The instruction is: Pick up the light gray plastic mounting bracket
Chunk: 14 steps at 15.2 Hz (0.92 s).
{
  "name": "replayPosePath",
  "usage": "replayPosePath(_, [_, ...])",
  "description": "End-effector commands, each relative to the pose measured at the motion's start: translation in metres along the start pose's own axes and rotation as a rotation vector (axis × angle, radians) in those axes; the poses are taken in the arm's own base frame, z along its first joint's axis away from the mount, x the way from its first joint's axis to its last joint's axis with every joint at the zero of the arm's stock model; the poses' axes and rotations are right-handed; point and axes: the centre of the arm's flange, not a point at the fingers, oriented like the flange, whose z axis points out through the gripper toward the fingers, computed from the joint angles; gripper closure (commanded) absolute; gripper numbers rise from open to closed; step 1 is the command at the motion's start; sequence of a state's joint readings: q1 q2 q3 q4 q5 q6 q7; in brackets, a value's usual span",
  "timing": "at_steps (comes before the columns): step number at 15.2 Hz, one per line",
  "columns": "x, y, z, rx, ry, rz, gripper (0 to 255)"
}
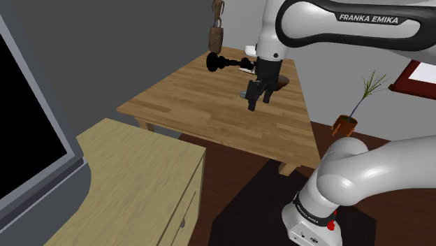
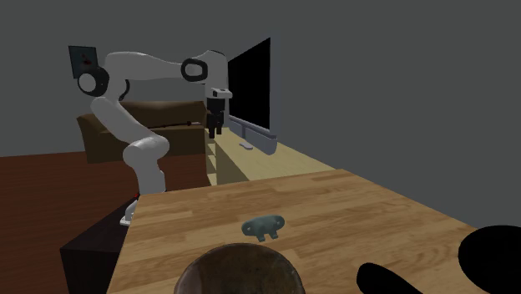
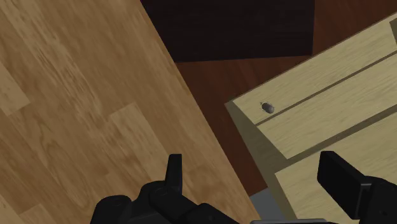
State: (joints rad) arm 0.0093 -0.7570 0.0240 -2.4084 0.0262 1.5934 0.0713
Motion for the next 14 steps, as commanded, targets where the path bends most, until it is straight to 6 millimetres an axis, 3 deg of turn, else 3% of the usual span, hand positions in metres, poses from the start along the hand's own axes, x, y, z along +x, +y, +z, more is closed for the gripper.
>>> replayPosePath(1, [0.000, 0.000, 0.000, 0.000, 0.000, 0.000, 0])
replayPosePath(14, [0.099, 0.128, 0.044, -0.024, 0.006, -0.007, 0])
